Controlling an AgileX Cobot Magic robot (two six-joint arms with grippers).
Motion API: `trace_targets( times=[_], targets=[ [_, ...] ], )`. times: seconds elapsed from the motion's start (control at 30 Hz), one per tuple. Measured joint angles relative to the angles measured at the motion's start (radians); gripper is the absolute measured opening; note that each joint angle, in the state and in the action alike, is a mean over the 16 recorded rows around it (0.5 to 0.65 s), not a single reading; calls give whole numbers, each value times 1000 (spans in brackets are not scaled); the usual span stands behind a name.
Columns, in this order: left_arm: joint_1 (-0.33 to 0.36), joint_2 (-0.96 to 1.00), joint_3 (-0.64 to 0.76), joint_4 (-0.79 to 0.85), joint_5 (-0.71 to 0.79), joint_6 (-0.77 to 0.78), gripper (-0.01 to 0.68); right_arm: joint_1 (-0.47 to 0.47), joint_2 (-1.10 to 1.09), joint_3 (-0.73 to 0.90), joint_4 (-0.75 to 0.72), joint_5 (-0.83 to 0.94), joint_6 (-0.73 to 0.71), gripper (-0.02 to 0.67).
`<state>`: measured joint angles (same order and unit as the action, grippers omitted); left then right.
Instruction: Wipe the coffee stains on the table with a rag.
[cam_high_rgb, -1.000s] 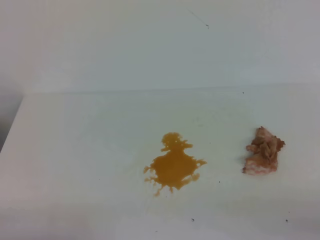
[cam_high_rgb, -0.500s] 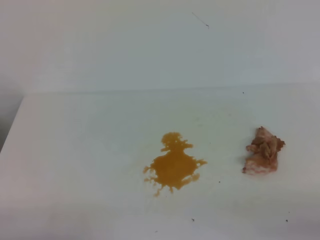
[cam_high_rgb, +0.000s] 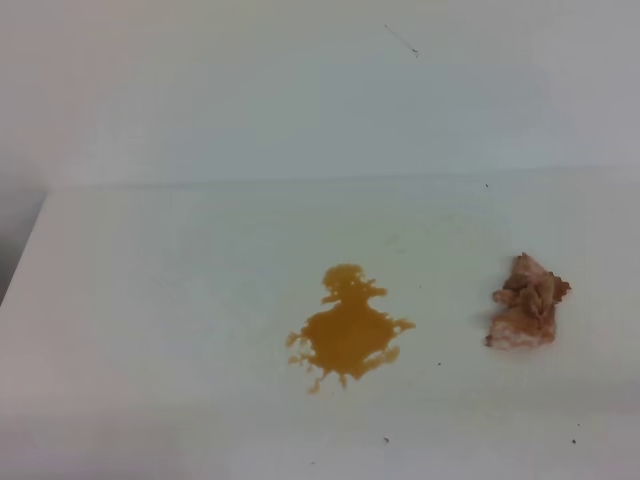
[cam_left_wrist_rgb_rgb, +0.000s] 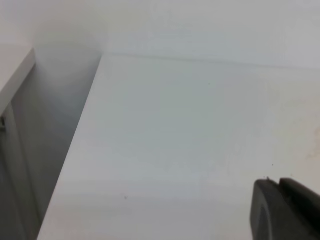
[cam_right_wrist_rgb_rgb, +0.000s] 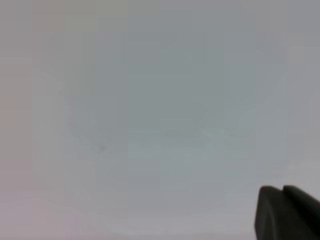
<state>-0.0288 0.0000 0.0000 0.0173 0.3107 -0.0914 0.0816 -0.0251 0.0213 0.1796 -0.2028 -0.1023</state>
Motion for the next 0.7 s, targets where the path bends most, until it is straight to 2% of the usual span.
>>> trace_targets(
  times=[0.33, 0.7],
  targets=[
    [0, 0, 0, 0, 1, 0, -3, 0, 50, -122, 92, -124, -90, -3],
    [0, 0, 0, 0, 1, 0, -3, 0, 384, -407, 171, 73, -238, -3]
  ],
)
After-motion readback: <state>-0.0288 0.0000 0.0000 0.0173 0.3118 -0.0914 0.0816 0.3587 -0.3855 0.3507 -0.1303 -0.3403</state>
